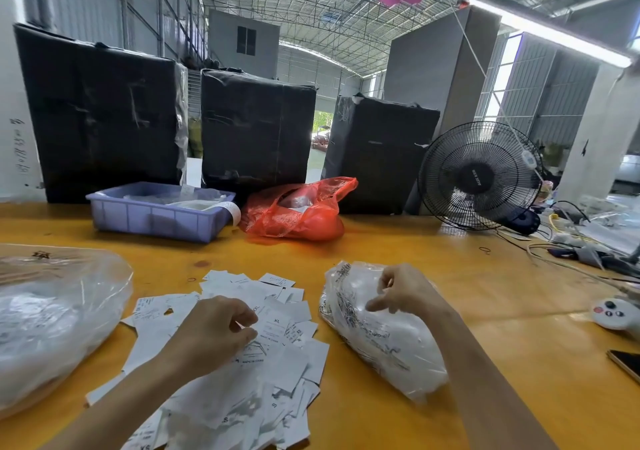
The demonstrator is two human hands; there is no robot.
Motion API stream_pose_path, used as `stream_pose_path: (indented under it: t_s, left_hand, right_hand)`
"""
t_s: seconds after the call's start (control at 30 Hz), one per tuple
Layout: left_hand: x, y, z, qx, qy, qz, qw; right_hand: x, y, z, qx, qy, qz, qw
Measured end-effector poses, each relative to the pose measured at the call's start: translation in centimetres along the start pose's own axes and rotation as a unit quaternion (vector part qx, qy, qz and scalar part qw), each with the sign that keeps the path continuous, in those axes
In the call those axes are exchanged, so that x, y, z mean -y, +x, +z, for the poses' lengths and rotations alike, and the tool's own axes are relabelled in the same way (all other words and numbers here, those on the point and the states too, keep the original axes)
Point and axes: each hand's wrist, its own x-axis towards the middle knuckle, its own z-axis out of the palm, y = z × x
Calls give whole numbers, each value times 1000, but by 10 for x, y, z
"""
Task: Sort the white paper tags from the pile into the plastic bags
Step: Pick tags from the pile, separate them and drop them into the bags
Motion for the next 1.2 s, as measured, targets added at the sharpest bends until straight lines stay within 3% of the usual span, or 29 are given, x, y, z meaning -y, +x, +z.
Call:
stream_pose_path:
  t_s: [0.1,0.17,0.3,0.43,0.53,0.6,0.67,0.8,0.87,0.93,1.0,1.07,1.2]
  left_hand:
    - [-1,0,0,-1,-1,4,1000]
    - [-2,0,0,-2,1,6,1000]
    - [-3,-1,1,-4,-1,8,1000]
    - [-3,0,0,-7,-2,6,1000]
    - [-3,0,-1,-11,-5,0,1000]
    - [-5,-1,-2,-12,-5,2,1000]
    - [-5,-1,-2,-10,-2,5,1000]
    - [-5,-1,-1,-7,-8,4,1000]
    - [-10,0,-4,-19,-49,7,999]
    - [-20,-1,-10,3,-196,-6,981]
    - [-32,-3,-18,71,-360,-34,930]
    - [-39,-4,-21,107,-413,-44,903]
    - [-41,-7,-20,67,-345,-46,935]
  right_hand:
    - [5,-1,-3,26,121,-1,992]
    - [6,-2,-6,24,130,5,991]
    - [9,-5,-13,-15,-81,-4,997]
    - [15,-9,-18,17,-174,23,984]
    - [24,-16,-23,-64,-251,62,964]
    - [28,-21,-25,-130,-262,82,953]
    - [26,-20,-26,-145,-239,78,957]
    - [22,-15,-24,22,16,25,999]
    - [32,-21,-25,101,160,-32,981]
    - [46,-27,-23,194,254,-76,944]
    - [60,-33,-10,266,263,-116,920]
    - [73,-39,11,303,244,-145,910]
    - [85,-45,42,301,242,-171,906]
